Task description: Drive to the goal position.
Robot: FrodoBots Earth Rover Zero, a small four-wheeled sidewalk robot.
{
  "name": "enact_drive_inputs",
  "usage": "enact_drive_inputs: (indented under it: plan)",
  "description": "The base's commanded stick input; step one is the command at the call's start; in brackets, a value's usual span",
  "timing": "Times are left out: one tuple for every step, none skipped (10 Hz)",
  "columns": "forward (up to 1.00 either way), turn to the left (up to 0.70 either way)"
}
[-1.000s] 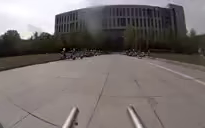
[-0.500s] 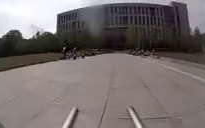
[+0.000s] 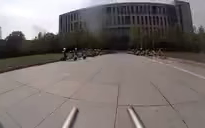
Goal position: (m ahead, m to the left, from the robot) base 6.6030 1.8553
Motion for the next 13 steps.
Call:
enact_drive_inputs:
  plan:
    - [1.00, -0.18]
    - [1.00, 0.02]
    - [1.00, 0.02]
    - [1.00, 0.02]
    - [1.00, 0.01]
    - [1.00, -0.17]
    - [1.00, -0.27]
    - [1.00, -0.35]
    - [1.00, -0.35]
    - [1.00, -0.32]
    - [1.00, -0.32]
    - [1.00, -0.10]
    - [1.00, 0.02]
